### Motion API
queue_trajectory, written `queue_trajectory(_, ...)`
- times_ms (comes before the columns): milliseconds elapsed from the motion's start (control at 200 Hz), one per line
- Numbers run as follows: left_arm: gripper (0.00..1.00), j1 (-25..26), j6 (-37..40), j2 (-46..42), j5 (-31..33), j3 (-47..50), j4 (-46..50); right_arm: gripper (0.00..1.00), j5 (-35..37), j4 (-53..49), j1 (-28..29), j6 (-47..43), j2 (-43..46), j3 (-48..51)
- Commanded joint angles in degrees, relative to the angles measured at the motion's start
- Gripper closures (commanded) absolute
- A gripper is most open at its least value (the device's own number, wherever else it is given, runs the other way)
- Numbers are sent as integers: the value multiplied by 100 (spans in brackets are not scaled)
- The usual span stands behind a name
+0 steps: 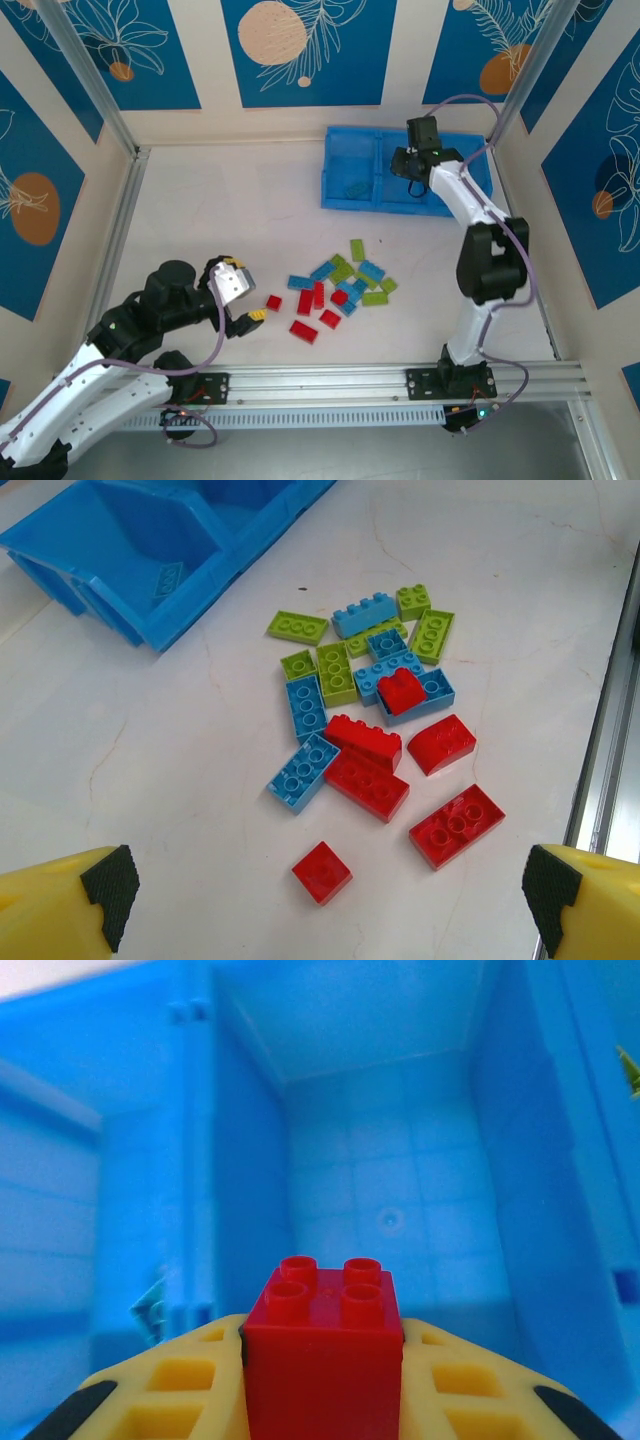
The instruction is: Sort the legos into containers by color
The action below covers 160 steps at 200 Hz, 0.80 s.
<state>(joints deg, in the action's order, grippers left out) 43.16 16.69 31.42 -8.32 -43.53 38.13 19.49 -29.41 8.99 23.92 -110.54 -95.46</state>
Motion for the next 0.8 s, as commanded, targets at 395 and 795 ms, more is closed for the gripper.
queue_trajectory(395, 0, -30, -43, -162, -78, 112, -206, 45, 231, -1844, -159, 63, -1500, -2522)
queue_trajectory(795, 0, -72, -29, -163, -153, 116, -287, 42, -463, -288, 732, 491, 2200, 1610)
